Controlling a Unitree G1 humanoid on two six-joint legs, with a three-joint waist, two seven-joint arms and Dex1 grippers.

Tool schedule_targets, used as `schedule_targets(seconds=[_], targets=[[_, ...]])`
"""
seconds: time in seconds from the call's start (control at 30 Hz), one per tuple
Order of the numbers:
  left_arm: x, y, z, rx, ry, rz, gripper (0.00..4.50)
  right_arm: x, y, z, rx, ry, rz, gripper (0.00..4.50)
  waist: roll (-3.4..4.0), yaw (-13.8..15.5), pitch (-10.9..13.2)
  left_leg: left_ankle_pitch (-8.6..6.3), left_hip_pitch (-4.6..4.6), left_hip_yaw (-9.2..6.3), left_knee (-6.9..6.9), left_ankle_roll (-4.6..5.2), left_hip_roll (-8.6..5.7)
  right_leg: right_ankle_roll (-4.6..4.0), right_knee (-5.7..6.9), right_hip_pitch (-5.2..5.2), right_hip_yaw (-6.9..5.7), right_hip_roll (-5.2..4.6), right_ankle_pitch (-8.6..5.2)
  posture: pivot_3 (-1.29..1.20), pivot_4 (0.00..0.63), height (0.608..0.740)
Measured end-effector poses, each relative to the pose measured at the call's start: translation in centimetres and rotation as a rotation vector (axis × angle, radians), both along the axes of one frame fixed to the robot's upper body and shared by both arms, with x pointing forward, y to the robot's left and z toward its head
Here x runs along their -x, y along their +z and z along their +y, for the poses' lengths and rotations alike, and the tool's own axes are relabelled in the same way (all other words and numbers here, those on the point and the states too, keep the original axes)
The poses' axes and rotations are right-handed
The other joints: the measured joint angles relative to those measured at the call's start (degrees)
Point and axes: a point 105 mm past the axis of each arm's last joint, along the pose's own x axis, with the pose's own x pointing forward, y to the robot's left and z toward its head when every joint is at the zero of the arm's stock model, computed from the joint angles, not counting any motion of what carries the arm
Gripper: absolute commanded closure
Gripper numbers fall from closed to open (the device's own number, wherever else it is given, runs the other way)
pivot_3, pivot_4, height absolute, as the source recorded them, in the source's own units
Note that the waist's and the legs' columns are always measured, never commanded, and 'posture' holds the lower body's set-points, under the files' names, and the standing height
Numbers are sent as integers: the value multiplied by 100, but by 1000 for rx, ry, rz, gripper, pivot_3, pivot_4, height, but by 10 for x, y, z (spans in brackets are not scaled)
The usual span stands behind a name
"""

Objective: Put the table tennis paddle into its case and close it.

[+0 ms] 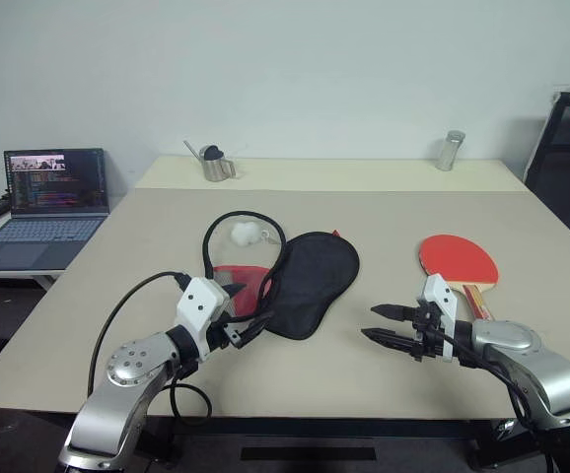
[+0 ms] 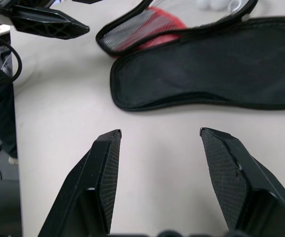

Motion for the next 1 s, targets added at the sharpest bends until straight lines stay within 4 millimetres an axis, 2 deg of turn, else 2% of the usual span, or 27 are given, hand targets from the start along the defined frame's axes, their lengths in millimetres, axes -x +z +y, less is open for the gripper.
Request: schedule_targets(seconds=[0.17,0.33,0.57,0.73,1.0], targets=[[-7,-8,-5,9,-16,10,352,-1,2,-7,25,-24,-1,1686,-4,3,2,0,3,-1,1,0,0,0,-2,4,-2,0,0,0,150,740],[-17,0,-10,40,-62,-14,352,-5,15,-4,-8,-61,-23,1686,-4,-5,2,0,2,-1,-1,0,0,0,0,2,-1,1,0,0,150,740],[-31,11,2,57,-79,-42,352,-12,23,10,-54,-83,-38,1686,-8,-8,5,0,0,0,-1,0,0,0,0,-1,-1,1,0,0,150,740],[-28,14,9,51,-132,-28,352,-26,40,25,-95,-104,-94,1686,-8,-11,5,0,0,-3,-2,0,0,0,1,-2,-4,2,0,0,150,740],[-29,31,22,28,-182,1,352,-42,32,39,-97,-184,-1,1686,-11,-13,7,0,-3,-3,-5,0,0,-2,1,-8,-3,1,-1,0,150,740]])
